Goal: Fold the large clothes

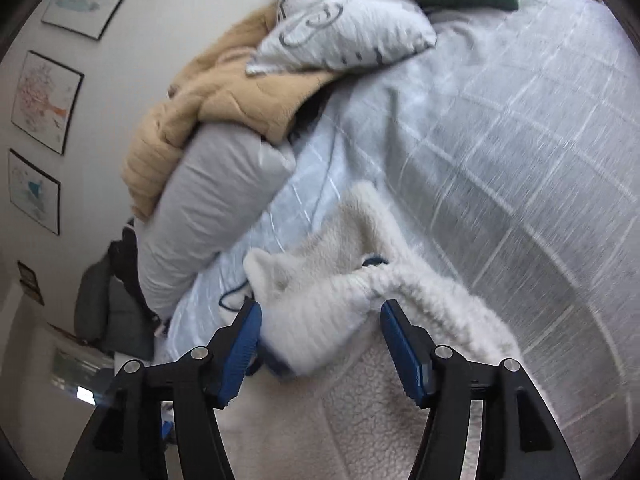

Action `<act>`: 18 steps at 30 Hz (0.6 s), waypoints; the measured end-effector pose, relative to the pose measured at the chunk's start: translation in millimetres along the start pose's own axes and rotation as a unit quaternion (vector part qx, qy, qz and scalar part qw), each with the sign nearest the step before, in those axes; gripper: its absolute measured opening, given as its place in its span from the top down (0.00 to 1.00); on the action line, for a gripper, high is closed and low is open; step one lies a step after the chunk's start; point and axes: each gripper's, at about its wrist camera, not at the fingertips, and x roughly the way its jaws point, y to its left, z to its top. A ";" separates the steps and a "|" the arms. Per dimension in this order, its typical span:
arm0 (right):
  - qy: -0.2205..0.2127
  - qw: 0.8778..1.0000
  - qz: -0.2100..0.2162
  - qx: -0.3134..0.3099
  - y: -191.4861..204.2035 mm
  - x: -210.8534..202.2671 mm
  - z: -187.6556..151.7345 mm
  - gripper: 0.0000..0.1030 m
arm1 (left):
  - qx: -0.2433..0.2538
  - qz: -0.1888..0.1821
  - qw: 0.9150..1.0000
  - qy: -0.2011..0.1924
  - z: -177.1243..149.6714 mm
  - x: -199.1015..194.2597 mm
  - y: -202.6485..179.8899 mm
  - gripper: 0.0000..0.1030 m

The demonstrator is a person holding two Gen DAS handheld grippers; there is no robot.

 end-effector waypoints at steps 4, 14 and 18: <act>0.000 0.996 -0.055 -0.063 9.4 6.0 1.6 0.38 | 0.086 0.056 0.994 0.030 -2.2 28.5 -9.6 0.27; 0.024 0.934 -0.173 -0.311 55.3 78.1 2.6 0.73 | 0.114 0.024 0.989 0.094 20.8 96.7 -30.7 0.88; -0.047 0.928 -0.200 -0.310 71.4 81.5 14.8 0.89 | 0.067 0.041 0.997 -0.007 44.7 74.0 -41.4 0.89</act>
